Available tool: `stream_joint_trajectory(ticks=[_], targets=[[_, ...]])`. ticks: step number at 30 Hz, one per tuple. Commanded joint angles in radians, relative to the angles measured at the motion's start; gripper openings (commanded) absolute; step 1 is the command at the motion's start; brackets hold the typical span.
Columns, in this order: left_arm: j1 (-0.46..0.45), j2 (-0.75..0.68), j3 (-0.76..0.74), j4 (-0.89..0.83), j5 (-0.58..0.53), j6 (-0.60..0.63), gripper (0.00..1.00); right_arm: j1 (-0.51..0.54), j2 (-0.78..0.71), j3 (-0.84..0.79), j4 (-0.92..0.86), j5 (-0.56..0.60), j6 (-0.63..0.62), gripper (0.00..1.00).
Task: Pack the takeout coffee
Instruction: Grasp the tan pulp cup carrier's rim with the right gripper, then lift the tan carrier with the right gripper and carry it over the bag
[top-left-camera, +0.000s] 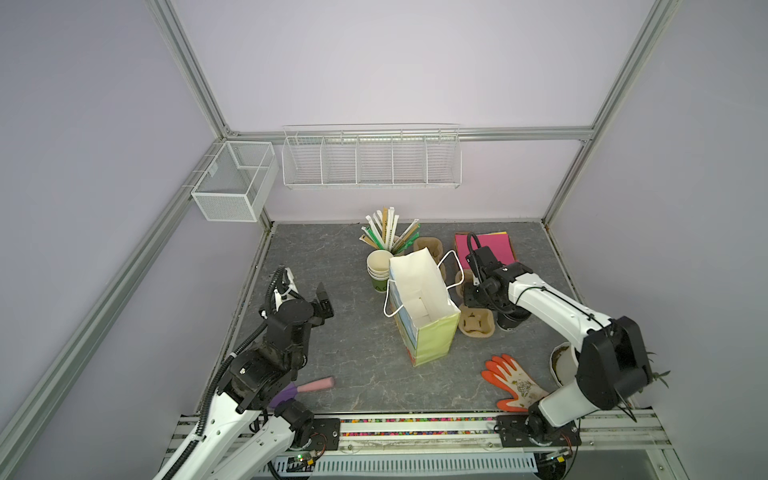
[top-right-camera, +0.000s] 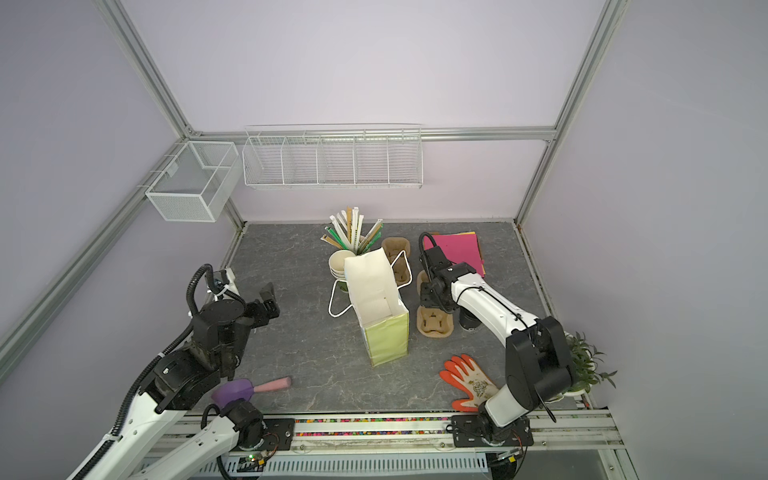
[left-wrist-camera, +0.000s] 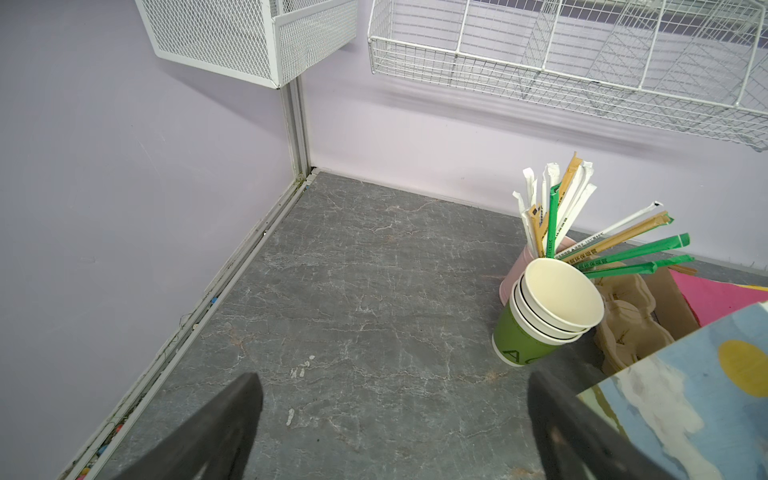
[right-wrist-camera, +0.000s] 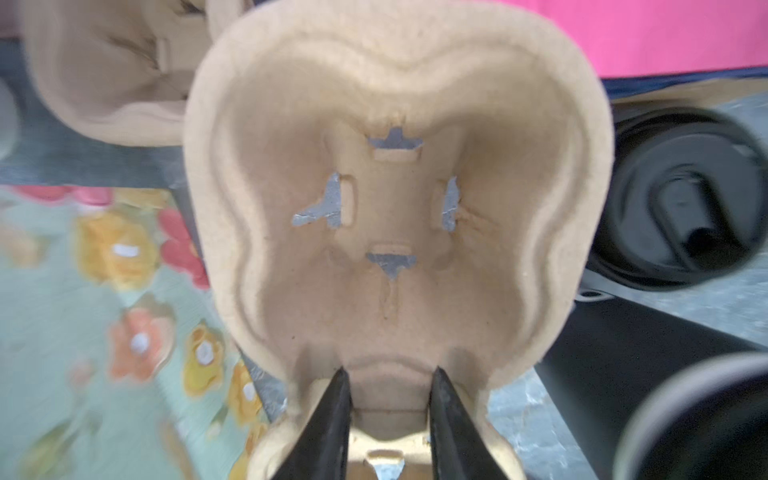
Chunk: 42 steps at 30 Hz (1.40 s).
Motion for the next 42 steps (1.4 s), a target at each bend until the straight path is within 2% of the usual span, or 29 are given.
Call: stream_joint_trajectory(ticks=[1, 14, 21, 31, 42], targets=[[0.003, -0.01, -0.011, 0.005, -0.013, 0.0, 0.99, 0.003, -0.068, 0.031, -0.073, 0.029, -0.009, 0.31], [0.003, -0.018, -0.011, 0.003, -0.01, 0.0, 0.99, 0.005, -0.327, 0.243, -0.251, 0.063, -0.047, 0.3], [0.003, -0.015, -0.011, 0.005, -0.003, 0.0, 0.99, 0.024, -0.423, 0.358, -0.3, 0.02, -0.034, 0.3], [0.003, -0.01, -0.012, 0.006, -0.004, 0.001, 0.99, 0.155, -0.39, 0.536, -0.32, -0.03, -0.008, 0.3], [0.003, -0.01, -0.014, 0.009, -0.01, 0.008, 0.99, 0.396, -0.223, 0.735, -0.338, 0.061, 0.01, 0.3]])
